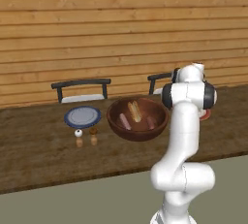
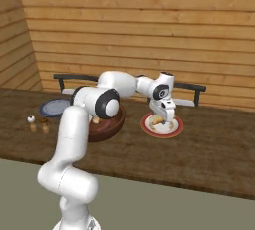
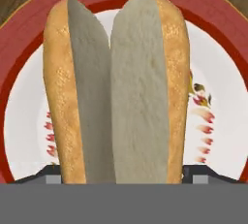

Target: Place one bun and one sausage from the bowl on each plate.

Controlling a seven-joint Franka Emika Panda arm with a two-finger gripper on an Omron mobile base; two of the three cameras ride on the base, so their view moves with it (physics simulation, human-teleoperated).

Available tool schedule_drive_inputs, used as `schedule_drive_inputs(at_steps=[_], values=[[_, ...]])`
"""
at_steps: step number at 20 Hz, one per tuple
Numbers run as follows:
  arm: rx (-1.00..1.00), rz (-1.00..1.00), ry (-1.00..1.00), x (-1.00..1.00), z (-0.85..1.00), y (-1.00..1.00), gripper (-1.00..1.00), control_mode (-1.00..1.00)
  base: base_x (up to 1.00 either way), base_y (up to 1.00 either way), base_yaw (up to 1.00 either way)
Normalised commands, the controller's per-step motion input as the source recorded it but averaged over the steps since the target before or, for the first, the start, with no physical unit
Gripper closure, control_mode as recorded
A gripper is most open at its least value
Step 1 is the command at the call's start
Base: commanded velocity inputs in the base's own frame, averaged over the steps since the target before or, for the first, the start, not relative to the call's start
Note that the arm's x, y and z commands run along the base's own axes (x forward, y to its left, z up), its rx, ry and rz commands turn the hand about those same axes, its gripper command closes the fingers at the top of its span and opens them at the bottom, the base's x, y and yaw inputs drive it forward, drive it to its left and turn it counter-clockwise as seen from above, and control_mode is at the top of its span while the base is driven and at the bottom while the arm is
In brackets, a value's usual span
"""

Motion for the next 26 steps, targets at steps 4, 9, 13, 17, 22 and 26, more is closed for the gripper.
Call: schedule_drive_inputs(at_steps=[4,9,13,17,22,26], values=[[0.01,-0.01,-0.26,-0.26,0.92,0.14,-1.00,-1.00,0.00,0.00,0.00],[-0.02,0.07,-0.24,-0.81,0.74,0.79,-1.00,-1.00,0.00,0.00,0.00],[-0.14,0.18,-0.08,-0.84,0.41,1.00,-1.00,-1.00,0.00,0.00,0.00],[-0.22,0.21,-0.08,-0.89,0.03,1.00,-1.00,-1.00,0.00,0.00,0.00],[-0.19,0.26,-0.02,-0.78,0.00,1.00,-1.00,-1.00,0.00,0.00,0.00],[-0.13,0.30,0.02,-0.29,0.00,1.00,-1.00,-1.00,0.00,0.00,0.00]])
